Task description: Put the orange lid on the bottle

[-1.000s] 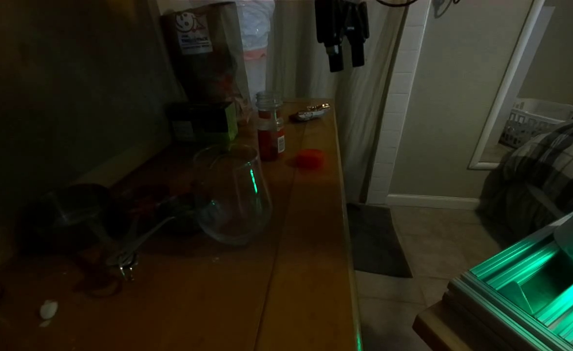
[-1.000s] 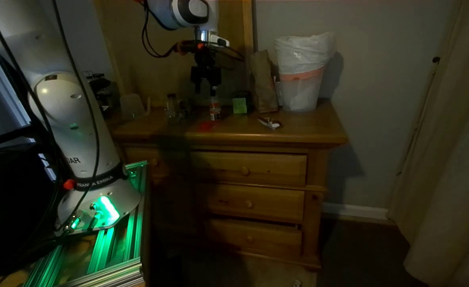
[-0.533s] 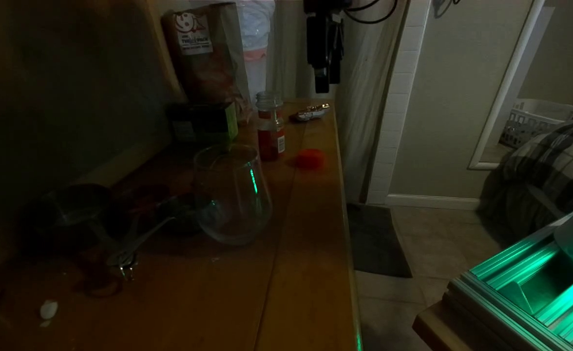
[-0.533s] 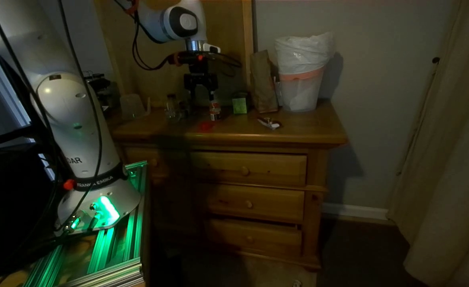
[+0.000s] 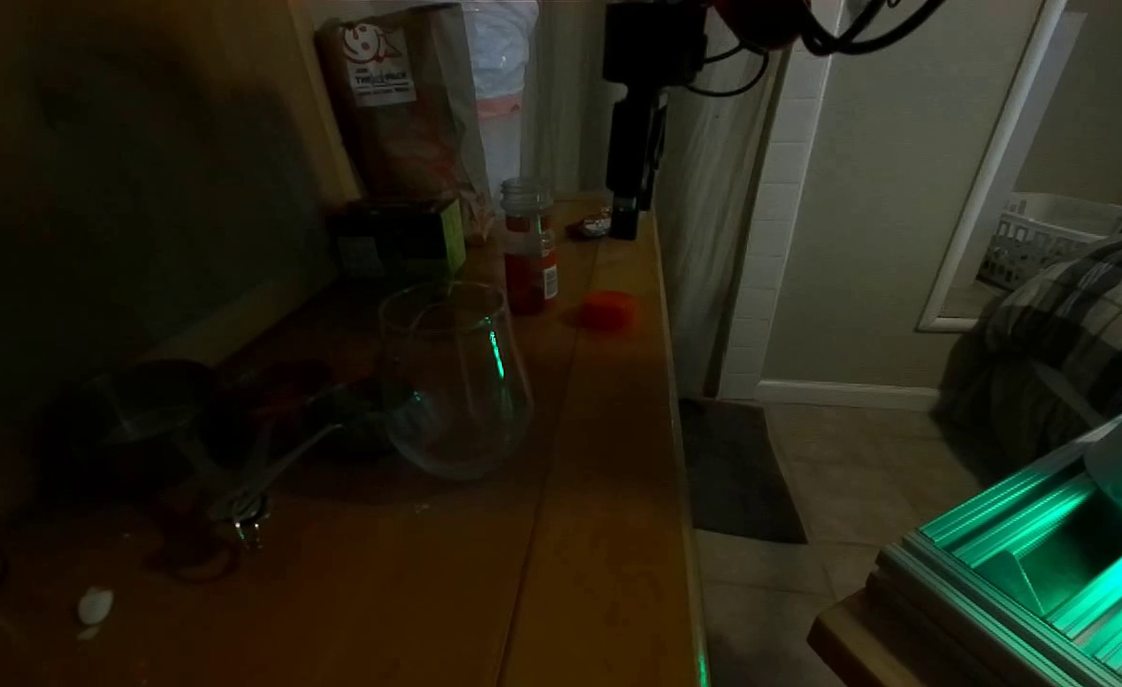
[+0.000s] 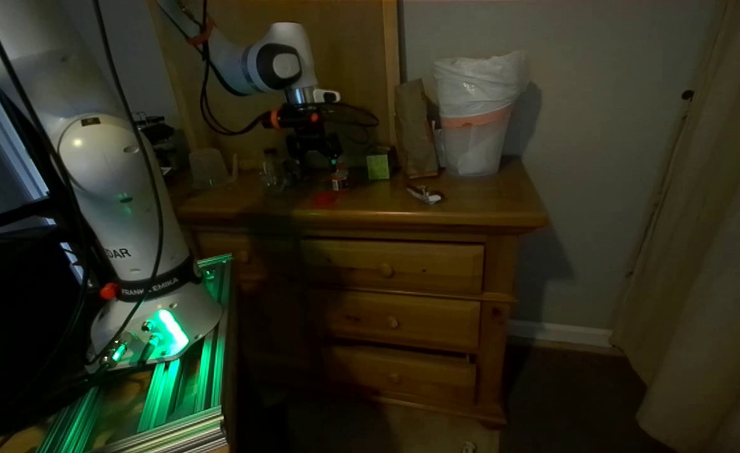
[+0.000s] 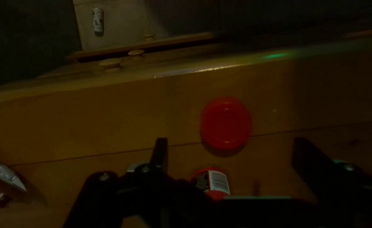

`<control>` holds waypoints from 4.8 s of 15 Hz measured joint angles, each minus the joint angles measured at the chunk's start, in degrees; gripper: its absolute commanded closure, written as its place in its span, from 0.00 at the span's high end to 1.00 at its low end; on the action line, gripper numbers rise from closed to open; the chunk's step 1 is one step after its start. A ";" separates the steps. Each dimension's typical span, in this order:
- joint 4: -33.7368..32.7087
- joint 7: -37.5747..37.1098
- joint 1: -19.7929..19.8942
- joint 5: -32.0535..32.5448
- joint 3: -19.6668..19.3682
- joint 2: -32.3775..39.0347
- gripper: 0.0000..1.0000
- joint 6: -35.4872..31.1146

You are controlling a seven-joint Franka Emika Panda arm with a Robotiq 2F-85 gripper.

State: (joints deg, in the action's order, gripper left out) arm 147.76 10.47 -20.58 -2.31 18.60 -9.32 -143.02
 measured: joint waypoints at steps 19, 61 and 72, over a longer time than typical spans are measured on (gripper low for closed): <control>0.90 6.94 0.37 -7.14 -0.83 9.59 1.00 -9.85; -19.09 6.43 -0.05 2.71 0.06 5.24 0.32 13.32; -21.09 7.01 0.04 2.73 0.93 8.90 0.32 13.32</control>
State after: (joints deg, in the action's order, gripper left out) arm 126.67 17.47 -20.53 0.43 19.52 -0.43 -129.70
